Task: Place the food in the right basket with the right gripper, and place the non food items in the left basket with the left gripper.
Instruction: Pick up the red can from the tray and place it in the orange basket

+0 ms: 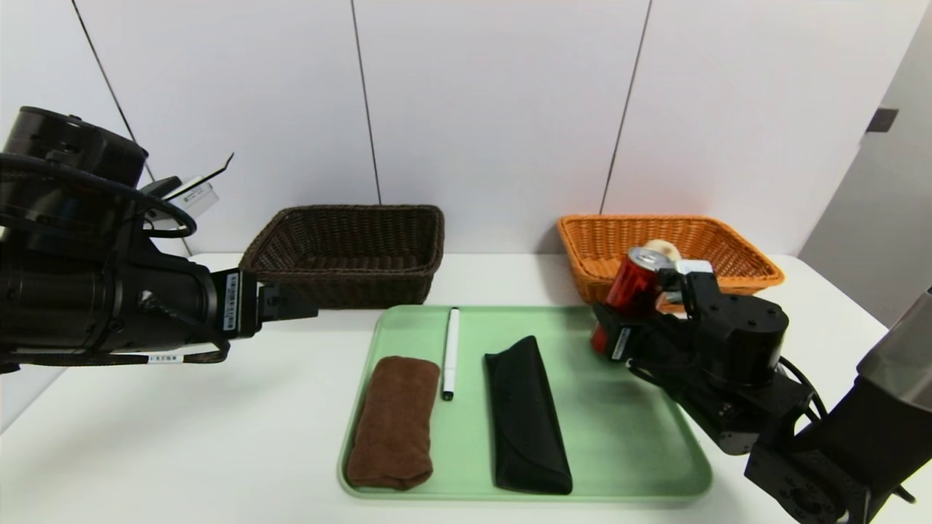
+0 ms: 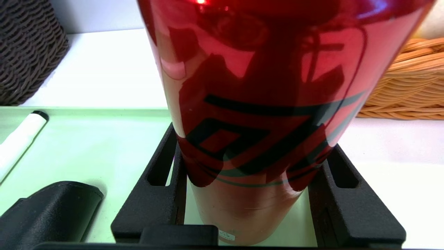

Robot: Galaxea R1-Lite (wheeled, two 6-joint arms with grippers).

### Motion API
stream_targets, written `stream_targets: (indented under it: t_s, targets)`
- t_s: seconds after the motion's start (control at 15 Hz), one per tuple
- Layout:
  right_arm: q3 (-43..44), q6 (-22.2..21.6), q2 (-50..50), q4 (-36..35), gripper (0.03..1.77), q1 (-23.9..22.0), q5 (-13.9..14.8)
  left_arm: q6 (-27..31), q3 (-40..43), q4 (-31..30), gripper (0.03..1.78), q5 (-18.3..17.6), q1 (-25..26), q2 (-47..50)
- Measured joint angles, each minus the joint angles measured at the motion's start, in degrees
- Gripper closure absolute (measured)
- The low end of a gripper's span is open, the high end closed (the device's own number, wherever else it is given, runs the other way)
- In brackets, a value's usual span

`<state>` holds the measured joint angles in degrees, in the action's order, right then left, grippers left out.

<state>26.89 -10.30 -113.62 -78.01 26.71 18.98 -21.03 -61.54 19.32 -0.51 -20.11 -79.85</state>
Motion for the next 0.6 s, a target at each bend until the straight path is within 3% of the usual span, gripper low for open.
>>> stream_targets:
  t_s: [0.33,0.6]
  targets:
    - [-1.3,0.1,4.1,1.4,0.86,1.0,-0.1,0.0,-0.1,0.0,0.12,0.1,0.1,0.0]
    - [-3.3,-0.3,10.0,6.7,0.86,2.2,-0.2,0.1,-0.1,0.1,0.12,0.1,0.1,-0.1]
